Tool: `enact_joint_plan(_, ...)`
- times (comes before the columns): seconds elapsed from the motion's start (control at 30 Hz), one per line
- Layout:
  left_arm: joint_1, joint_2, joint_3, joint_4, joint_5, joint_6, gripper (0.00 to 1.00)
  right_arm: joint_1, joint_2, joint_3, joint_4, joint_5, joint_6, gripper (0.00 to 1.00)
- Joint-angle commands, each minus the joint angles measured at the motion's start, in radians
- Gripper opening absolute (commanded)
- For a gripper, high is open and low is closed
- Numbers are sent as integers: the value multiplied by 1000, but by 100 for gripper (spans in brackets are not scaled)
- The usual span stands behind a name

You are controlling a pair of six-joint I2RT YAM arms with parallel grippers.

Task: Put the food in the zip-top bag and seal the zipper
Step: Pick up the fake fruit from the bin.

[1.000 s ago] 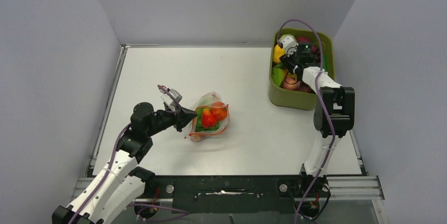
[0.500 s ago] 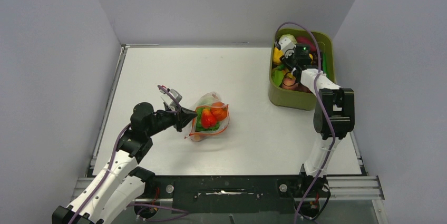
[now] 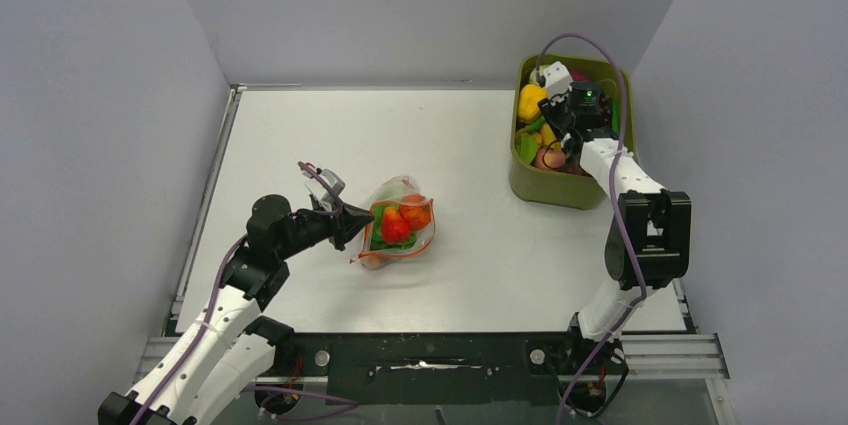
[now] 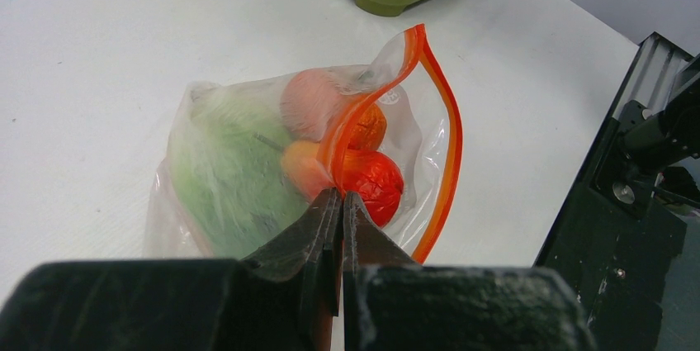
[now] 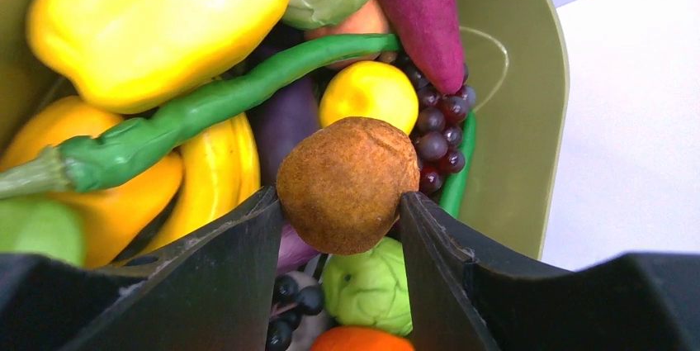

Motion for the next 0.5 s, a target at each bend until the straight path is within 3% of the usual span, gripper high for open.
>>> enact_joint_plan(0.0, 1, -21, 20, 58, 0, 5, 0, 31, -116, -15, -28, -14, 115, 42)
enact_joint_plan(0.33, 1, 24, 54, 36, 10, -30, 0, 89, -360, -108, -98, -181, 218, 42)
enact_joint_plan(0.47, 1, 46, 70, 23, 5, -44, 0, 154, -443, -156, -132, -183, 214, 42)
